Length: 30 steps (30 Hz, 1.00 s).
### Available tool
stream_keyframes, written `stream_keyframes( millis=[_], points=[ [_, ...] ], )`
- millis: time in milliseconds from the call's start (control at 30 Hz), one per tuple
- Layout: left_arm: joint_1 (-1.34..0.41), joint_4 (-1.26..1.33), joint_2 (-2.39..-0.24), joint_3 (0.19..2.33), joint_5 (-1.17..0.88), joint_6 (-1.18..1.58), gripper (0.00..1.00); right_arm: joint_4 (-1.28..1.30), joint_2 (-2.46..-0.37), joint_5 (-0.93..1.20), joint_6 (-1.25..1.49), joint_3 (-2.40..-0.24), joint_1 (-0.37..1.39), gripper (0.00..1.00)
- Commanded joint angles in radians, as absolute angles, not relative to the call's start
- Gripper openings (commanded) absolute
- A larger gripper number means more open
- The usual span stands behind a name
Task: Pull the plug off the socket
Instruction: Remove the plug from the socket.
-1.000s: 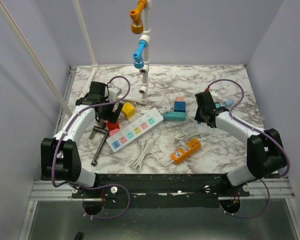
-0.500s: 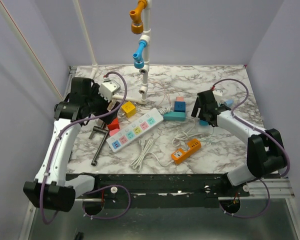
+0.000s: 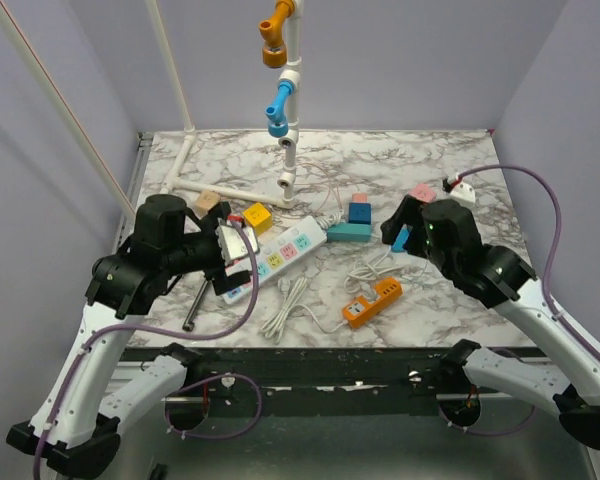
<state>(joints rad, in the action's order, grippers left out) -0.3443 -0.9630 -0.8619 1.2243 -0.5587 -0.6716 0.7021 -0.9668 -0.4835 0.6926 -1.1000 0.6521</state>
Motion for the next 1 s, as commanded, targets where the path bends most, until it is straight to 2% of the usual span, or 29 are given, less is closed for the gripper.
stream_keyframes(
  millis=[0, 233, 400, 467, 600, 967],
  points=[
    [-0.513, -0.962, -0.790, 1.155, -0.605, -0.873, 0.98, 0.936, -0.848, -0.407, 0.906, -0.971, 0.736, 0.97],
    [-0.640, -0.832, -0.828, 1.139, -0.505, -0.891, 0.98, 0.913, -0.658, -0.196, 1.059, -0.746, 0.747, 0.91],
    [-0.674, -0.809, -0.839, 1.124, -0.487, -0.882, 0.98, 0.847, -0.694, -0.136, 1.076, -0.661, 0.747, 0.83],
    [-0.690, -0.790, -0.835, 1.112, -0.475, -0.879, 0.98, 0.824, -0.727, -0.170, 1.113, -0.616, 0.747, 0.79],
    [-0.714, -0.781, -0.837, 1.109, -0.449, -0.880, 0.99, 0.727, -0.762, -0.294, 1.223, -0.516, 0.747, 0.78],
    [-0.723, -0.787, -0.850, 1.097, -0.430, -0.883, 0.99, 0.397, -0.723, -0.411, 1.337, -0.320, 0.746, 0.79]
  ],
)
